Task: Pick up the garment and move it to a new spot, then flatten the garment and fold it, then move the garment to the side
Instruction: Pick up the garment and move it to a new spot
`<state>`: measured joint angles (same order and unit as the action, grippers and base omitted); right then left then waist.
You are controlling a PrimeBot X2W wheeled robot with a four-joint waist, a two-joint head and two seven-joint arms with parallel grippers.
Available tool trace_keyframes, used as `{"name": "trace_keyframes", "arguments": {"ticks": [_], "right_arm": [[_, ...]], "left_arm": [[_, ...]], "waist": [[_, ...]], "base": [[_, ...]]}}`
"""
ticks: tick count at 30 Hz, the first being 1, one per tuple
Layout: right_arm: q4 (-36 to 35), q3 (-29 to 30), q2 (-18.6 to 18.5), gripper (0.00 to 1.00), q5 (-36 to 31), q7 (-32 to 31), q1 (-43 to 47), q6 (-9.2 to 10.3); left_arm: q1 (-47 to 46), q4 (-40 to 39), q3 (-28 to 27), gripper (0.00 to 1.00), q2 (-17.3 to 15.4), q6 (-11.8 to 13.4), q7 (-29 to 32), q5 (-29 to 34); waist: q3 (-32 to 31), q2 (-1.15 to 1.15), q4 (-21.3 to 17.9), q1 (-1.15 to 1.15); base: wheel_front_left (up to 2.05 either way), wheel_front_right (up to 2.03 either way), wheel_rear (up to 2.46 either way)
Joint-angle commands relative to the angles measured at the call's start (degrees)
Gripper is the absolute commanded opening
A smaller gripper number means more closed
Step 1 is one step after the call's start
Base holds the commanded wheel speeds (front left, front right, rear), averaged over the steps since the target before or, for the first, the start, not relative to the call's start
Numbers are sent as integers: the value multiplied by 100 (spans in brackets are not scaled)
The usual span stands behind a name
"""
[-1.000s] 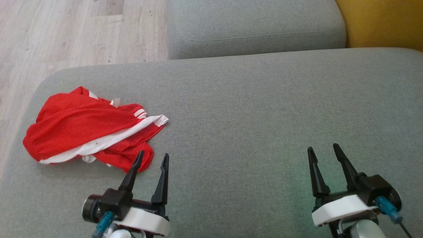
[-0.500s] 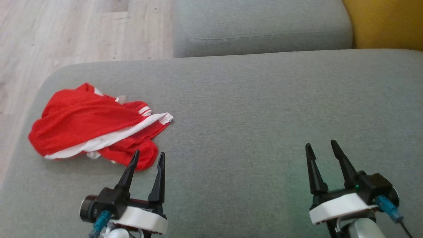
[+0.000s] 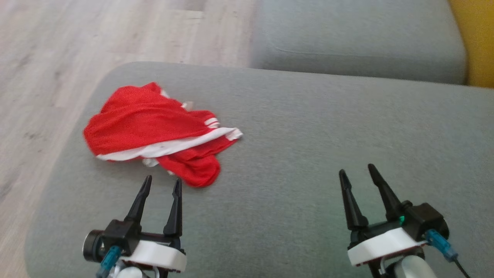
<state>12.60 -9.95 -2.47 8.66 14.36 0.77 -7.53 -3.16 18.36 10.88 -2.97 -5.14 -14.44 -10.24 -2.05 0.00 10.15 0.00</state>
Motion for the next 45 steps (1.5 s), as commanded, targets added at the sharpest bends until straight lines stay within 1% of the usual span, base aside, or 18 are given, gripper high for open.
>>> {"name": "trace_keyframes", "arguments": {"ticks": [1, 8, 16, 20, 24, 31, 35, 39, 40, 42, 45], "right_arm": [[-223, -184, -41, 100, 46, 63, -98, 4], [-213, -310, -41, 100, 154, 63, -37, 4], [-203, -414, -41, 100, 267, 63, 32, 4], [-196, -465, -41, 100, 285, 63, 25, 4], [-192, -500, -41, 100, 299, 63, 9, 4], [-210, -588, -41, 100, 222, 63, -65, 4], [-250, -564, -41, 100, 117, 63, -223, 4], [-300, -541, -41, 100, -20, 63, -421, 4], [-315, -549, -41, 100, -50, 63, -472, 4], [-336, -569, -41, 100, -117, 63, -577, 4], [-357, -557, -41, 100, -226, 63, -692, 4]], "left_arm": [[-167, -151, -236, 100, 3, -16, -56, 66], [-89, -120, -344, 100, 4, -18, -56, 136], [-24, -104, -310, 100, 6, -37, -56, 192], [-5, -89, -302, 100, 6, -54, -56, 202], [-7, -112, -357, 100, -4, -67, -56, 218], [-201, -140, -449, 100, -128, -104, -56, 248], [-734, 106, -323, 100, -343, -167, -17, 262], [-1639, 520, -42, 100, -731, -221, 461, 160], [-1881, 641, 76, 100, -843, -227, 627, 87], [-2372, 817, 552, 100, -1150, -231, 944, -117], [-3056, 1057, 1138, 100, -1552, -233, 1464, -706]], "waist": [[-77, 0, 251, 0], [-145, 0, 769, 0], [-222, 0, 1315, 0], [-239, 0, 1432, 0], [-228, 0, 1467, 0], [4, 0, 1243, 0], [328, 0, 1037, 0], [706, 0, 819, 0], [811, 0, 755, 0], [1017, 0, 626, 0], [1289, 0, 470, 0]], "base": [[0, 0, 0], [0, 0, 0], [0, 0, 0], [0, 0, 0], [0, 0, 0], [0, 0, 0], [0, 0, 0], [0, 0, 0], [0, 0, 0], [0, 0, 0], [0, 0, 0]]}}
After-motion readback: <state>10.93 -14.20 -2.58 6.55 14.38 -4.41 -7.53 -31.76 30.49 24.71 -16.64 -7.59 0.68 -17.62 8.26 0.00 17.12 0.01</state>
